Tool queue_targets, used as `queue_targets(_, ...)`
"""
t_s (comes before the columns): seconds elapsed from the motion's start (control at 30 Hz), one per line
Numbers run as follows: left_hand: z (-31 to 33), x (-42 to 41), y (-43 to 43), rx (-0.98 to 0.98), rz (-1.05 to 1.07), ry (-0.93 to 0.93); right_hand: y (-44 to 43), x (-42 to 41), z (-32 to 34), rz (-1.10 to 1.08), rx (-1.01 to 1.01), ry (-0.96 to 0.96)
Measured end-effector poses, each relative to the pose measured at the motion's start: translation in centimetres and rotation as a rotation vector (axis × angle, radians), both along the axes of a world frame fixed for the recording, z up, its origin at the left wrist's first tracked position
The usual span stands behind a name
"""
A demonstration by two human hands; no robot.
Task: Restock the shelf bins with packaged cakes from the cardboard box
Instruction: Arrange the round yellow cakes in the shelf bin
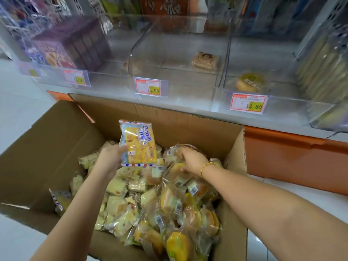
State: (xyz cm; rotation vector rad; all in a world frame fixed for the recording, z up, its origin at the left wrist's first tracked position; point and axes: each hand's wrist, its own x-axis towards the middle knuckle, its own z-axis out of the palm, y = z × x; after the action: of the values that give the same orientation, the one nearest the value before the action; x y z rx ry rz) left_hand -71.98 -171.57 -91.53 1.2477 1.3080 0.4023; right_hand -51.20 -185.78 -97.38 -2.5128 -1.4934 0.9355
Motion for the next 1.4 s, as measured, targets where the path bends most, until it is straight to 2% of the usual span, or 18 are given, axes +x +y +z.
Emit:
queue_targets(0.17, 2.2, 0.2, -2.3, -0.101, 0.048, -0.126, -0.8, -2.4, 1.1, 0.122, -0.154, -0.064)
queue_targets(0.27, 3.8, -0.9, -3.3, -0.135, 0.071, -0.164, -1.7, -2.9, 0.7, 0.038, -0.082, -0.095)
queue_targets(0.37, 5.5, -1.6, -4.0, -0.123, 0.094, -0.176, -1.8, -2.5, 2.8, -0.04, -0.034, -0.018)
queue_targets(0.5, 7.9, -1.4, -4.7, -0.072, 0.075, -0.208, -2.9, -1.1, 8.9, -0.142, 0.146, 0.107)
queue_targets(0.63, 10.7, -0.1, -5.9, -0.044, -0.019, -0.272, -7.7, 1.1, 15.3, -0.235, 0.356, 0.213)
queue_targets(0.7, 12.3, 1.1, -7.0, -0.04, -0.058, -0.347, -10.8, 2.4, 18.5, -0.4, 0.54, 0.469)
queue_targets(0.8, 14.7, 3.7, -9.8, -0.075, -0.133, -0.476, -15.0, 4.3, 21.8, -0.562, 0.747, 1.06)
queue_targets(0.87, 16.1, 5.7, -12.3, -0.117, -0.228, -0.533, -17.1, 4.8, 23.2, -0.574, 0.795, 1.269)
queue_targets(0.97, 18.0, 8.7, -16.5, -0.165, -0.315, -0.573, -20.0, 5.1, 24.6, -0.488, 0.803, 1.445)
queue_targets(1.07, 19.6, 10.9, -19.9, -0.166, -0.413, -0.59, -23.4, 5.2, 25.9, -0.361, 0.87, 1.452)
queue_targets(1.13, 20.0, 11.8, -21.6, -0.152, -0.47, -0.584, -25.5, 5.8, 26.2, -0.361, 0.909, 1.42)
queue_targets(1.27, 21.7, 15.1, -24.9, -0.2, -0.72, -0.57, -28.9, 6.8, 26.9, -0.257, 0.893, 1.168)
queue_targets(1.33, 22.4, 17.3, -25.6, -0.203, -0.775, -0.563, -30.5, 7.0, 27.4, -0.225, 0.895, 1.053)
queue_targets(1.4, 22.4, 19.6, -26.7, -0.349, -0.877, -0.607, -31.8, 7.1, 28.0, -0.219, 0.877, 0.936)
